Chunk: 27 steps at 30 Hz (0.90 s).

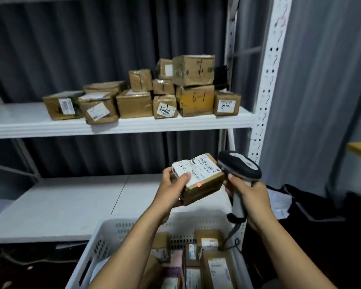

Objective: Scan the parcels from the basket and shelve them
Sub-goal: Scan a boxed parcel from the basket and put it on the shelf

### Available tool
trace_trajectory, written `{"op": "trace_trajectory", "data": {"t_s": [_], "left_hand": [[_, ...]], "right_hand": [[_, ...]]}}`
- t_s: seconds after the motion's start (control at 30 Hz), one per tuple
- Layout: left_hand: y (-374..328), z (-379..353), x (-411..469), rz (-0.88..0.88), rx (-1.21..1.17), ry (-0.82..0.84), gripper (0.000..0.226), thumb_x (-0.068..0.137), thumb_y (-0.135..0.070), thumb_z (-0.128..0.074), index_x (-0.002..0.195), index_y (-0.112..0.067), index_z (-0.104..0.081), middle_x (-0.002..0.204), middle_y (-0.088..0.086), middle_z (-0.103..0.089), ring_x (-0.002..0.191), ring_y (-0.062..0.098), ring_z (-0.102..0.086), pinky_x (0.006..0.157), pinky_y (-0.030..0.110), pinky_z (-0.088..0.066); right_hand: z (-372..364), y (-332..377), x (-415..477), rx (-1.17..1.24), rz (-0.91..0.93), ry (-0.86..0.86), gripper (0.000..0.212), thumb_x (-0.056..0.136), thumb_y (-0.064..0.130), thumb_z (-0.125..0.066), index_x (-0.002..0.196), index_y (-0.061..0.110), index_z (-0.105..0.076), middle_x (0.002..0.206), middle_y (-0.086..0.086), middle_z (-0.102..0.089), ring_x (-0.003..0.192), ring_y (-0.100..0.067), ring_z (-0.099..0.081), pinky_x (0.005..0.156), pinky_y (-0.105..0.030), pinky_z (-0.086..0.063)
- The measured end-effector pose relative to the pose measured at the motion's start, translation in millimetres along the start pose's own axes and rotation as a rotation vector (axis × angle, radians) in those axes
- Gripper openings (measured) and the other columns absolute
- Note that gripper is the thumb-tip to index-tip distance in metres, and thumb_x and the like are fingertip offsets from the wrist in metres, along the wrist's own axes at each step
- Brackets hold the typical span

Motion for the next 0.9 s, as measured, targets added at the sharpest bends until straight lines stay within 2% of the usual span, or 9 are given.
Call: {"op": "trace_trajectory", "data": {"t_s": [0.1,0.2,0.3,0.4,0.47,0.53,0.67,0.77,0.9], "left_hand": [[-26,-10,-6,-0.074,0.032,0.104,0.059,0.084,-0.039,-0.070,0.132,-0.026,-0.038,0.124,-0.003,-0.060,0.098,0.012,-0.066,0.074,0.035,-0.060],[-47,-18,-8,-0.176,0.113,0.203,0.068,0.074,-0.040,-0.078,0.130,-0.038,-0.040,0.129,-0.005,-0.058,0.112,0.011,-0.061,0.089,0.039,-0.056],[-67,-27,-4,-0.334,0.318,0.226,0.078,0.068,-0.037,-0.085,0.126,-0.060,-0.039,0.136,-0.005,-0.051,0.122,0.008,-0.053,0.103,0.035,-0.047],[-81,-34,6,-0.428,0.427,0.244,0.096,0.062,-0.035,-0.085,0.135,-0.063,-0.029,0.144,-0.002,-0.039,0.132,0.014,-0.042,0.111,0.040,-0.038],[-94,-40,10,-0.465,0.478,0.229,0.087,0.067,-0.028,-0.085,0.131,-0.060,-0.035,0.143,0.000,-0.038,0.131,0.015,-0.042,0.112,0.037,-0.037],[-106,-48,17,-0.490,0.495,0.215,0.077,0.071,-0.022,-0.083,0.127,-0.053,-0.040,0.140,-0.001,-0.044,0.128,0.014,-0.045,0.109,0.030,-0.039],[-137,-73,33,-0.532,0.473,0.182,0.073,0.076,-0.013,-0.080,0.134,-0.033,-0.041,0.127,-0.007,-0.052,0.114,0.008,-0.052,0.085,0.003,-0.039],[-159,-97,49,-0.568,0.481,0.142,0.074,0.074,-0.013,-0.081,0.134,-0.028,-0.041,0.126,-0.003,-0.056,0.111,0.012,-0.055,0.089,0.014,-0.041],[-183,-129,73,-0.587,0.475,0.088,0.073,0.076,-0.013,-0.080,0.135,-0.026,-0.041,0.119,-0.006,-0.056,0.105,0.009,-0.054,0.084,0.013,-0.040]], "right_hand": [[-1,28,4,0.026,0.054,-0.032,0.015,0.081,0.015,-0.076,0.095,0.014,-0.071,0.099,-0.017,-0.074,0.090,-0.029,-0.070,0.088,-0.047,-0.056],[-6,51,9,0.044,0.107,-0.059,0.024,0.069,0.028,-0.079,0.090,0.018,-0.073,0.096,-0.007,-0.076,0.094,-0.028,-0.071,0.092,-0.050,-0.054],[-12,69,12,0.062,0.144,-0.066,0.008,0.077,0.020,-0.078,0.084,0.017,-0.074,0.091,-0.006,-0.076,0.092,-0.028,-0.071,0.090,-0.047,-0.055],[-16,90,16,0.074,0.174,-0.056,0.008,0.084,0.011,-0.073,0.088,0.018,-0.070,0.092,-0.006,-0.075,0.086,-0.022,-0.071,0.079,-0.035,-0.056],[-14,104,22,0.087,0.183,-0.053,0.008,0.084,0.009,-0.071,0.091,0.014,-0.070,0.090,-0.006,-0.074,0.080,-0.019,-0.070,0.073,-0.031,-0.055],[-10,116,30,0.084,0.201,-0.054,0.009,0.084,0.010,-0.072,0.093,0.011,-0.070,0.091,-0.008,-0.075,0.081,-0.020,-0.071,0.075,-0.033,-0.056],[2,137,52,0.108,0.224,-0.071,0.015,0.084,0.012,-0.072,0.098,0.009,-0.069,0.090,-0.007,-0.075,0.080,-0.018,-0.072,0.071,-0.030,-0.057],[9,148,75,0.091,0.232,-0.088,0.030,0.079,0.020,-0.078,0.105,0.008,-0.070,0.093,-0.006,-0.076,0.084,-0.020,-0.073,0.081,-0.038,-0.058],[17,163,108,0.107,0.240,-0.126,0.046,0.067,0.031,-0.079,0.105,0.009,-0.068,0.092,-0.008,-0.076,0.086,-0.026,-0.073,0.088,-0.049,-0.057]]}}
Point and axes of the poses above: each hand's wrist, its own x-axis towards the middle knuckle, its own z-axis out of the back of the hand, y = z × x, the point moved 1 cm from there along x, towards the middle knuckle
